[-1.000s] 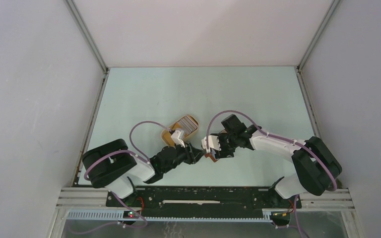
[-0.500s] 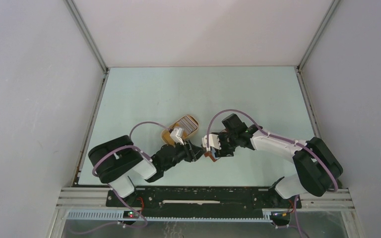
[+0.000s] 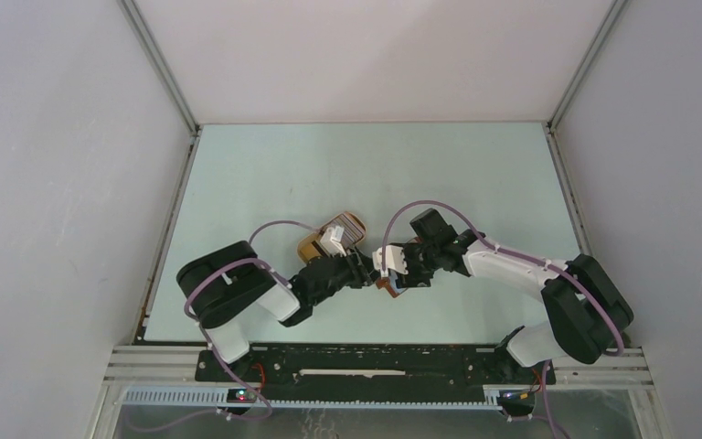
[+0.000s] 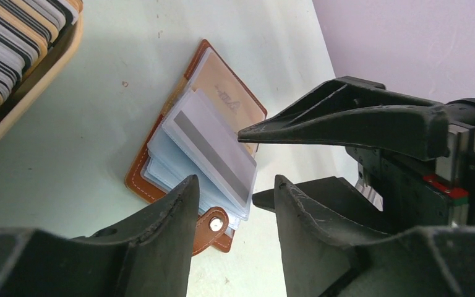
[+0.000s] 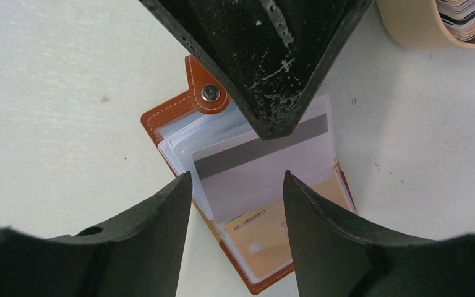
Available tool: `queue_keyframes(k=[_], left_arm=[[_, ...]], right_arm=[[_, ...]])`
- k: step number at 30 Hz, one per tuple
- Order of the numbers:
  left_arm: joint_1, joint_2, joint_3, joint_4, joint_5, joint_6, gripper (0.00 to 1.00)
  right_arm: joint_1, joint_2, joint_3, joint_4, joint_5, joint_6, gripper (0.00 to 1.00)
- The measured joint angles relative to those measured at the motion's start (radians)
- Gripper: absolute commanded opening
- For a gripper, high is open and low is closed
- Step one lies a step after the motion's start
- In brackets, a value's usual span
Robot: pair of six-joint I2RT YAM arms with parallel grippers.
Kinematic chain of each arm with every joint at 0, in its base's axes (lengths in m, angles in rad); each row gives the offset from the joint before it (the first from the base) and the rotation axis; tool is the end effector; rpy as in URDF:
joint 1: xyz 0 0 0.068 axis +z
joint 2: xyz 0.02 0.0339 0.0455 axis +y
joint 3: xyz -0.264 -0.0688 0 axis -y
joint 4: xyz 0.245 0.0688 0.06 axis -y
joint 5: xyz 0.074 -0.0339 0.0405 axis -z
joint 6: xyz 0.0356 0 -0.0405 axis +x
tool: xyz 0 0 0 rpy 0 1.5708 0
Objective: Put the credit cards into the card holder
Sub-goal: Turn over the card slot in the card holder.
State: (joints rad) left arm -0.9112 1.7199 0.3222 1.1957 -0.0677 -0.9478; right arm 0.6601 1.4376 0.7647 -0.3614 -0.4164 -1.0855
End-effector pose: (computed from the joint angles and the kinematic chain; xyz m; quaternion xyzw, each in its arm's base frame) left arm 0.1660 -0.2102 0.1216 -0.0356 0.7738 -0.4906 0.3990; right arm 0.2032 0.1760 0.1778 -0.7580 0.5643 0.1401 0.2955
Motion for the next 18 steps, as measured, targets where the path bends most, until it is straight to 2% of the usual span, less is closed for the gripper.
queue_keyframes(k=[18], left_arm=[[0.016, 0.083, 0.076, -0.05, -0.008, -0.073, 0.56]], right_arm=[[-0.004, -0.002, 0.0, 0.0, 0.0, 0.0, 0.64]])
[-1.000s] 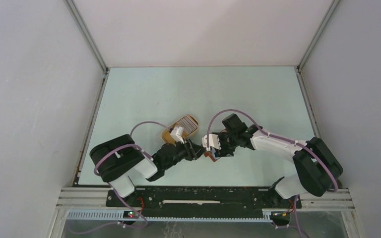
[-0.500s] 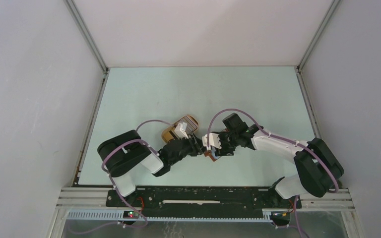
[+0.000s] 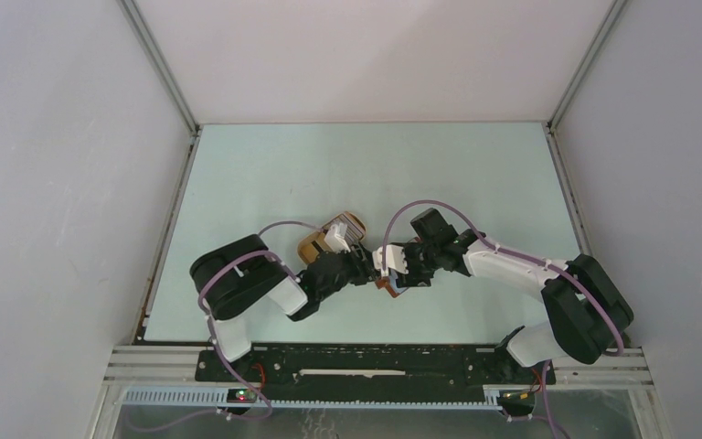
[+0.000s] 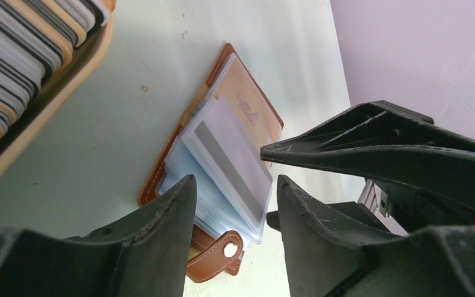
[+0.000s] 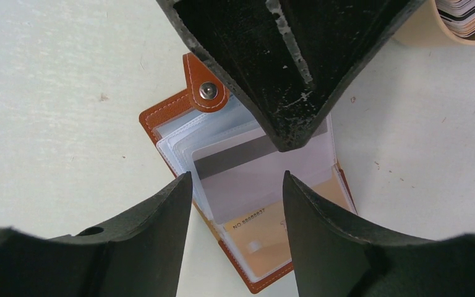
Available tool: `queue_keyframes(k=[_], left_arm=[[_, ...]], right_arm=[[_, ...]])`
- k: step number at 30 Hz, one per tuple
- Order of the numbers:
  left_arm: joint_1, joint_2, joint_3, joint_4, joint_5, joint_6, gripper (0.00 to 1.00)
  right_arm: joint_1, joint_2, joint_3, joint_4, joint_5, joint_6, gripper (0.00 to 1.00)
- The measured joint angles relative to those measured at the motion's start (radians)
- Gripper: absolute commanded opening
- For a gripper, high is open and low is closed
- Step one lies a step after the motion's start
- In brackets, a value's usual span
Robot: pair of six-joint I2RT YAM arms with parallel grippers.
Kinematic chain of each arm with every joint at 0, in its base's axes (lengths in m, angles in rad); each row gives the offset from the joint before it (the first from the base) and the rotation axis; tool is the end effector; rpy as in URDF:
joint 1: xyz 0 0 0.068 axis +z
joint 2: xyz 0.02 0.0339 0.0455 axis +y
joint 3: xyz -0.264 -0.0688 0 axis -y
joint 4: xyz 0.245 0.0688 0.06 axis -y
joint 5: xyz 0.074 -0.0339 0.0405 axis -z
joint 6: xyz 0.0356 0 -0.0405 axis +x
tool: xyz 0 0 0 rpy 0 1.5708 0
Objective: Put the credit cards into the card holder
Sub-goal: Turn over the card slot in the card holder.
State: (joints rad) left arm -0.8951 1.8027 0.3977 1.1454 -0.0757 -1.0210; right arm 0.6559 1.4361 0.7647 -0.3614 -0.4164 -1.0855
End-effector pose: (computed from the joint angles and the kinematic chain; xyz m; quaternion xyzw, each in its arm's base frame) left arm 0.1810 -0.2216 0.1106 -0.0729 0.7891 -0.4811 0.3749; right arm 0.2038 0.1750 0.1782 -0.7567 0.5657 0.1393 0.2965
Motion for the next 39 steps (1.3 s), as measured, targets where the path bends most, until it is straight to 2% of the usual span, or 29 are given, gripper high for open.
queue_keyframes(k=[31, 39], left_arm=[[0.001, 0.1, 0.062, 0.03, 0.006, -0.099, 0.57], [0.002, 0.116, 0.071, 0.046, 0.012, -0.116, 0.55]], right_arm=[[0.0, 0.0, 0.0, 0.0, 0.0, 0.0, 0.64], [0.0, -0.001, 0.0, -0.002, 0.007, 0.002, 0.77]])
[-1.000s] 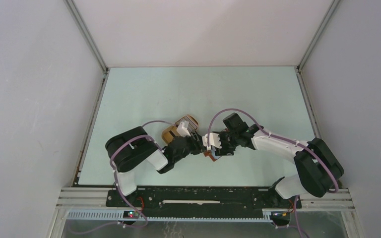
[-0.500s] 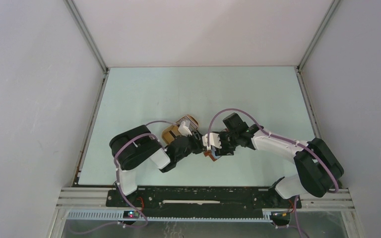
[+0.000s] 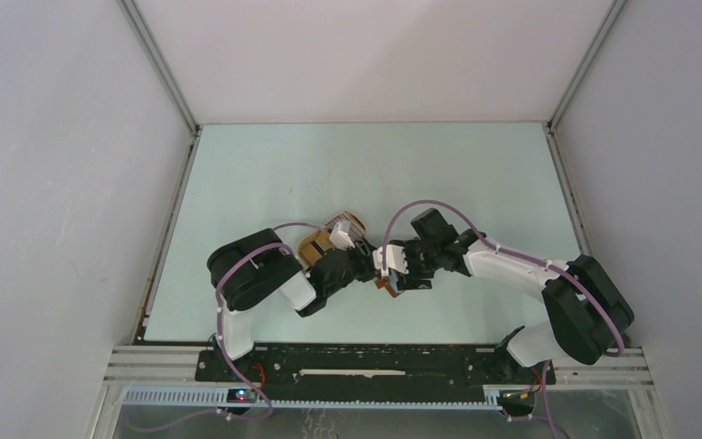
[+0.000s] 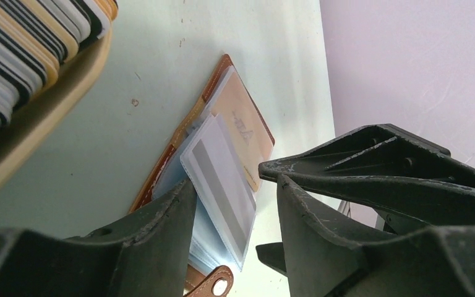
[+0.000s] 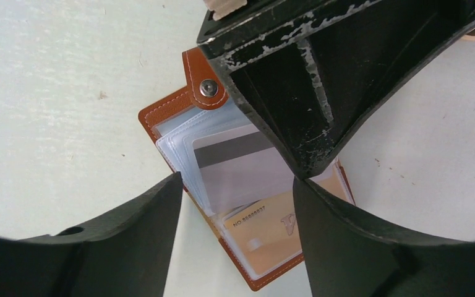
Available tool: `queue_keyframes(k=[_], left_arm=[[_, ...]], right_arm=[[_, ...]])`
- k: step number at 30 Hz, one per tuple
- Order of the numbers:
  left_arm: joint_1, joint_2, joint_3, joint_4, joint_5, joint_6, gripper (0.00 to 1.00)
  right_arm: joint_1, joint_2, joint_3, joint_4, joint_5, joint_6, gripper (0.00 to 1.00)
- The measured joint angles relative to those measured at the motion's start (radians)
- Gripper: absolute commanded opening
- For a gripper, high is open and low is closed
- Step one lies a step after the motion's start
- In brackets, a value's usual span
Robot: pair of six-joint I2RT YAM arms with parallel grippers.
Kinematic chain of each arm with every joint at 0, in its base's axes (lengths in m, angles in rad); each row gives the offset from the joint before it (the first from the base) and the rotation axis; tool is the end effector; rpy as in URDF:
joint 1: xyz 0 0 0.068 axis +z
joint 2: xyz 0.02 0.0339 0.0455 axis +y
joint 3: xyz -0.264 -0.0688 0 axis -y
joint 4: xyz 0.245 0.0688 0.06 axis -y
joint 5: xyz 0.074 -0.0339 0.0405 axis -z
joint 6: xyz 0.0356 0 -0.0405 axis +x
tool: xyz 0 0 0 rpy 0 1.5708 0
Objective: Put the credit cards into the card holder
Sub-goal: Turn over the card slot in the card holder.
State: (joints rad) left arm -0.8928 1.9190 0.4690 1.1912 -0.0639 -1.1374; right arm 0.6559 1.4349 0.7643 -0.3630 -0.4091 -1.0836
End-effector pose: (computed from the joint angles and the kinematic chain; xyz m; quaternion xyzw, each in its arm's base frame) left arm 0.1931 -0.2362 0.0976 -0.1160 0.7837 -0.5046 0.3431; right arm 0.2038 0.1747 0.1782 -0.7562 0.5677 0.1362 0.2955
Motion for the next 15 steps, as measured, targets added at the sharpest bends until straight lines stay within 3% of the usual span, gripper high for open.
queue_keyframes(k=[3, 8, 11, 15], left_arm=[[0.003, 0.0, 0.004, 0.003, 0.007, -0.006, 0.55], [0.003, 0.002, 0.013, 0.005, 0.024, -0.007, 0.55], [0.003, 0.003, 0.019, 0.009, 0.037, -0.006, 0.54], [0.003, 0.005, 0.019, 0.012, 0.045, -0.005, 0.53]], right_arm=[[-0.002, -0.013, -0.001, -0.008, -0.004, 0.001, 0.8], [-0.035, -0.07, 0.0, -0.046, -0.045, 0.0, 0.75], [-0.105, -0.109, 0.003, -0.081, -0.096, 0.009, 0.69], [-0.232, -0.134, 0.021, -0.098, -0.166, 0.076, 0.54]])
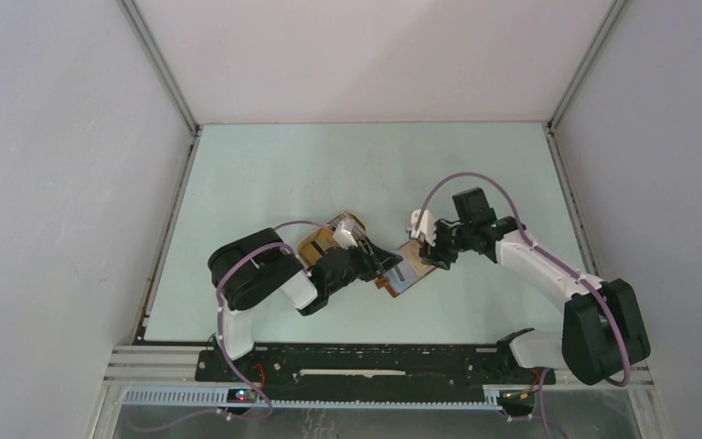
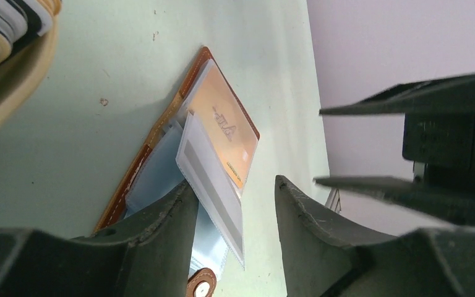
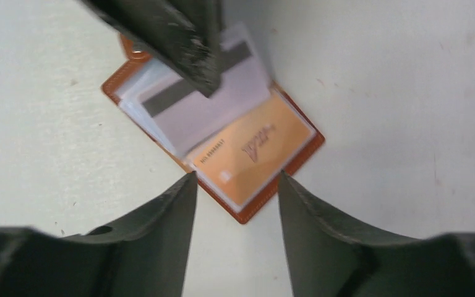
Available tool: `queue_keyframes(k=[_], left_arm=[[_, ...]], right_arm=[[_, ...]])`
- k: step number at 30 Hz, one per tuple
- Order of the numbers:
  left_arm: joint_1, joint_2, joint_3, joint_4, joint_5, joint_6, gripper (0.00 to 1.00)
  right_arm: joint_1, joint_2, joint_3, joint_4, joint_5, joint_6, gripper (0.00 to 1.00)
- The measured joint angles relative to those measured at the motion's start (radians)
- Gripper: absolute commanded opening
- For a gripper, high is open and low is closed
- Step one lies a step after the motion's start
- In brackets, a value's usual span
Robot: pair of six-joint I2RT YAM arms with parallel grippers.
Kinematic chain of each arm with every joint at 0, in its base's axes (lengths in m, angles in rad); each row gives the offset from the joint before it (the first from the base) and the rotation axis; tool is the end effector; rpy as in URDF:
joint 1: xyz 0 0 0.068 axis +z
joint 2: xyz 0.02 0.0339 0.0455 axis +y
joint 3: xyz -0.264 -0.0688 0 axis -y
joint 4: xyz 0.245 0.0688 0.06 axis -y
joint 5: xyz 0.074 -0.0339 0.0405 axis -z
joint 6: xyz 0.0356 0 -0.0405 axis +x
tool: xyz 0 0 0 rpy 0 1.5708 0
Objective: Put the credit cards into the card holder
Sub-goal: Turn over the card slot in the card holder.
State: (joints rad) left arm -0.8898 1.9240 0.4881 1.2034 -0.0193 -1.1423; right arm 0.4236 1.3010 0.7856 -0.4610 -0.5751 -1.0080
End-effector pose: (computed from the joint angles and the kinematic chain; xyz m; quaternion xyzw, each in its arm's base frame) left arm 0.1959 -0.2407 0.1012 -0.1047 0.7773 -0.5233 0.3332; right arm 0.2204 0.1206 0.2133 -0.6644 0.6374 0.1788 0.3470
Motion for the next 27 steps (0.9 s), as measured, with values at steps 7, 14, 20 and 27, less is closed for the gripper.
queue_keyframes(k=[7, 14, 20, 27], left_arm=[[0.0, 0.0, 0.0, 0.0, 0.005, 0.008, 0.52], [-0.001, 0.0, 0.0, 0.0, 0.029, 0.028, 0.52], [-0.005, 0.0, 0.001, 0.0, 0.035, 0.048, 0.52], [-0.01, 0.0, 0.035, -0.001, 0.057, 0.075, 0.53]], right_arm=[[-0.104, 0.153, 0.151, -0.022, 0.047, 0.238, 0.42], [-0.123, 0.307, 0.218, -0.031, 0.202, 0.401, 0.29], [-0.128, 0.387, 0.243, -0.085, 0.262, 0.444, 0.08], [-0.11, 0.453, 0.281, -0.139, 0.257, 0.454, 0.08]])
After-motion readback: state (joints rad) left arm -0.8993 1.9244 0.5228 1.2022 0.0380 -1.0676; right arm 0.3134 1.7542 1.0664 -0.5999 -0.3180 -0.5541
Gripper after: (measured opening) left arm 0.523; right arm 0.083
